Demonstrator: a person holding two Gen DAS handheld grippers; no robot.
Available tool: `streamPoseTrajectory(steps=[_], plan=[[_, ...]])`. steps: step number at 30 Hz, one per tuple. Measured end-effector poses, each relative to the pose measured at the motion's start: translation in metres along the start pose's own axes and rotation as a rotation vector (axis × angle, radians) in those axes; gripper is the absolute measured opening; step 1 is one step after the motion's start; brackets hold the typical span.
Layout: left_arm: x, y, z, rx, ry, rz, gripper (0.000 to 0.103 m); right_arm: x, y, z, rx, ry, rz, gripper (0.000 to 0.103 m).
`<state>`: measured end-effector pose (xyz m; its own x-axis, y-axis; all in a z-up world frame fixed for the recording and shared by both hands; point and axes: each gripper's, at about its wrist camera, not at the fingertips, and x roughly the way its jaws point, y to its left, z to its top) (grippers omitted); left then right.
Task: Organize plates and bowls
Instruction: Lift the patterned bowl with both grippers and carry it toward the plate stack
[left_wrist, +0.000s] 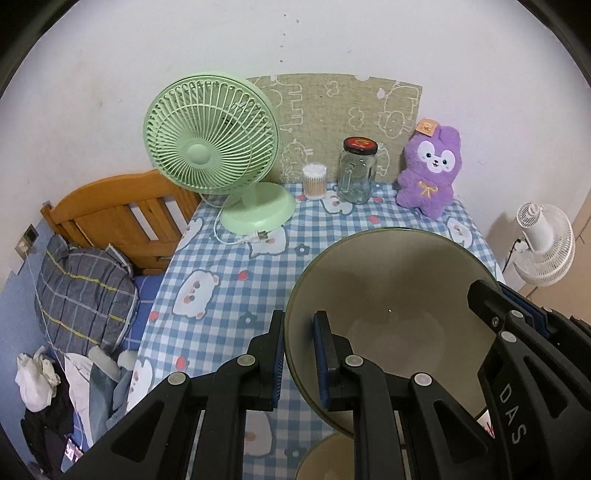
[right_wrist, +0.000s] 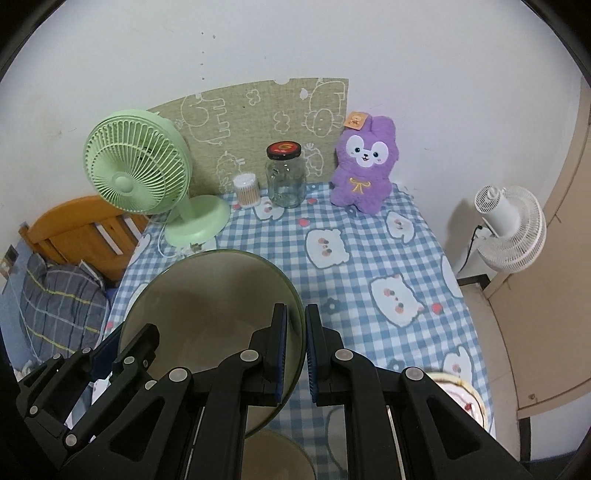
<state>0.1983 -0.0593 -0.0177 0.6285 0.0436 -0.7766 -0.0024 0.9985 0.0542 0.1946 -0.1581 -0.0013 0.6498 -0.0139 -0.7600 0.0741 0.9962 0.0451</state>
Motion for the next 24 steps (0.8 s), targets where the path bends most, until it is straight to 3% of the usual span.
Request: streamPoseTrajectory(steps=[9, 24], plan=[[-0.014, 0.000, -0.029, 0.014, 0.003, -0.032, 0.012, -0.017, -0.002, -0.031, 0.006, 0.001, -0.032, 0.013], [-0.005, -0.003, -0.077, 0.052, 0.063, -0.050, 0.012, -0.007, -0.009, -0.082, 0.041, 0.061, -0.051, 0.013]])
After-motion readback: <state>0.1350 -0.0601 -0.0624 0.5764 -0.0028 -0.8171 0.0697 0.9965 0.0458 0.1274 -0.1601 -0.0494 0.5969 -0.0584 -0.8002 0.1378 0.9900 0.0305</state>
